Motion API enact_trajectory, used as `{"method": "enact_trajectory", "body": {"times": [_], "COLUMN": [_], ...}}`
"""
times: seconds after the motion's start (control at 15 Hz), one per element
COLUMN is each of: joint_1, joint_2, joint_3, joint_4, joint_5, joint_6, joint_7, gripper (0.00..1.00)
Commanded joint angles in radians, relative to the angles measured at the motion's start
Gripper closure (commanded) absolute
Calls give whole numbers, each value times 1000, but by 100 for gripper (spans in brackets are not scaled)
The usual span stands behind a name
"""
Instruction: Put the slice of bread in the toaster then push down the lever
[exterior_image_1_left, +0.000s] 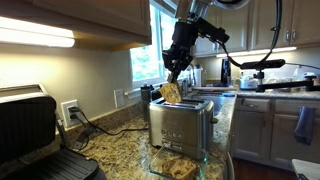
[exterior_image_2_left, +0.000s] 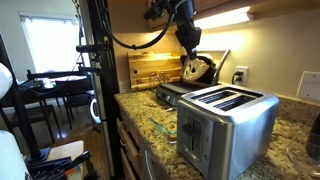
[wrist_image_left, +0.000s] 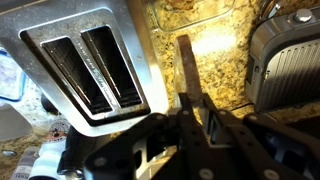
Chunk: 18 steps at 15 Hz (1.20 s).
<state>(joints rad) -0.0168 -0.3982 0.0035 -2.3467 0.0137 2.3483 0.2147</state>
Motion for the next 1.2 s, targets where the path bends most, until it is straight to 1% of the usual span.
{"method": "enact_trajectory", "body": {"times": [0.0,0.2,0.4,1.13], "joint_1": [-12,-16,-24,-52], "joint_2": [-81,-90,-58,-50], "joint_3": [2,-2,-11,-13], "joint_4": [-65,-72,-55,-61], "joint_5": [18,20,22,11], "joint_6": [8,8,17,17], "joint_7": [0,-3,-8,12], "gripper": [95,95,95,95]}}
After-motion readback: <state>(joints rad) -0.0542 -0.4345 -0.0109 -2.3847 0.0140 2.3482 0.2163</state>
